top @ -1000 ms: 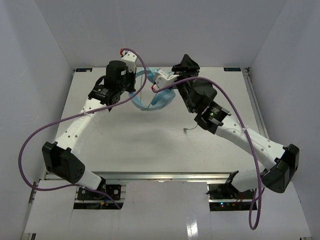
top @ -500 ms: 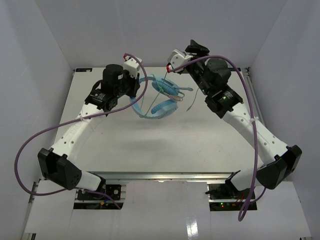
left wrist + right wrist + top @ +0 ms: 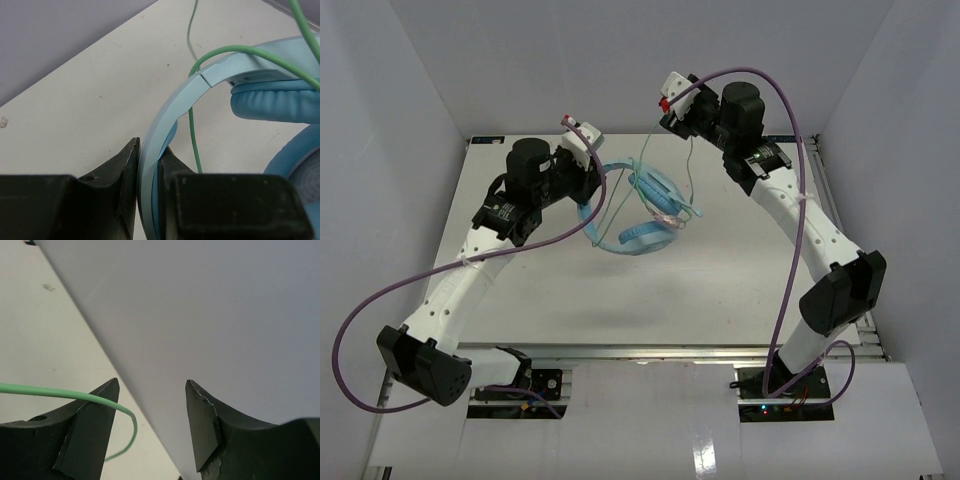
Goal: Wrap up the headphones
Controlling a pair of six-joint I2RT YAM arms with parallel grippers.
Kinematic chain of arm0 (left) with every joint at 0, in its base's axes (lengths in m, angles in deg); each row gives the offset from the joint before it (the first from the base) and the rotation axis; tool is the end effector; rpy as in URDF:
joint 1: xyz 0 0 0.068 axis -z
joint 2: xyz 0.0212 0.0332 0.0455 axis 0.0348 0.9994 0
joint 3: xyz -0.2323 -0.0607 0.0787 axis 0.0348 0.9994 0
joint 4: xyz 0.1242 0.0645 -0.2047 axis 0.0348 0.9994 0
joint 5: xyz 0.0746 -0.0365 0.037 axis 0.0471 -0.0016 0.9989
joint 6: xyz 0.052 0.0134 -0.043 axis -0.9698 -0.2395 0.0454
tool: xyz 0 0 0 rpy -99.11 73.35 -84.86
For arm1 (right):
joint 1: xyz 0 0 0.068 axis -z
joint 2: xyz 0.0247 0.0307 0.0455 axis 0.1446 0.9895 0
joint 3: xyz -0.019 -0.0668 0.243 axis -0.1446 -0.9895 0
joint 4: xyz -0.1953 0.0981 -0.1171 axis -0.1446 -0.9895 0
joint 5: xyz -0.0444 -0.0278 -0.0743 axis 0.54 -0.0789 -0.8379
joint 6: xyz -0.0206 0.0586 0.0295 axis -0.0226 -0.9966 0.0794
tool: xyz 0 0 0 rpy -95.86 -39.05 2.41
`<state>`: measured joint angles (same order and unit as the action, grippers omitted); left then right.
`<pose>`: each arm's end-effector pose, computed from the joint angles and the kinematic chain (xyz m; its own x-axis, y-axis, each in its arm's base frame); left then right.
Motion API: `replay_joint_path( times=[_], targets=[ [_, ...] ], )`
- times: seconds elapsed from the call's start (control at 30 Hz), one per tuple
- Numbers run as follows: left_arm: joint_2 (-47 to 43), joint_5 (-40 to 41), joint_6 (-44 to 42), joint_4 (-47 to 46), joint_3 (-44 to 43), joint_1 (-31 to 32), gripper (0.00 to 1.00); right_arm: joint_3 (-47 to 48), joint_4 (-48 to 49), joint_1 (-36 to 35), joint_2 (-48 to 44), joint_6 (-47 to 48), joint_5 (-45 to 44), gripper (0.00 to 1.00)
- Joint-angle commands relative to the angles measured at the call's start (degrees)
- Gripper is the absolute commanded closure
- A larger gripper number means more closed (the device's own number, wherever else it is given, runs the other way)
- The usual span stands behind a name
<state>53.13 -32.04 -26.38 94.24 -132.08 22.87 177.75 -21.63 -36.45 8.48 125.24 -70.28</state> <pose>0.2570 -0.1361 0.3858 -0.1737 0.2496 -0.9527 0.6809 0.7293 0.0669 0.3484 0.1987 0.4332 0.4310 -0.5082 -0.7456 -0.4678 0.5808 -0.6662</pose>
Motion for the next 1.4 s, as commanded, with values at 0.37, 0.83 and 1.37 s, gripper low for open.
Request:
replay_joint_path(
  times=[0.37,0.83,1.37],
  targets=[
    [-4.69,-8.87,8.51,-5.64,-6.72,-0.17,1.0,-6.15,35.77,4.95,12.74,-60.86,55.04,0.4],
    [-2.85,-4.82,14.47,-4.24,-11.86,-0.17,1.0,-16.06,97.71,-6.41,20.22,-116.59,58.87,0.36],
    [0.4,-2.03,17.35,-4.23,-19.67,-0.17,1.0,-27.6,80.6,-5.86,14.11,-96.01,57.03,0.39]
  ],
)
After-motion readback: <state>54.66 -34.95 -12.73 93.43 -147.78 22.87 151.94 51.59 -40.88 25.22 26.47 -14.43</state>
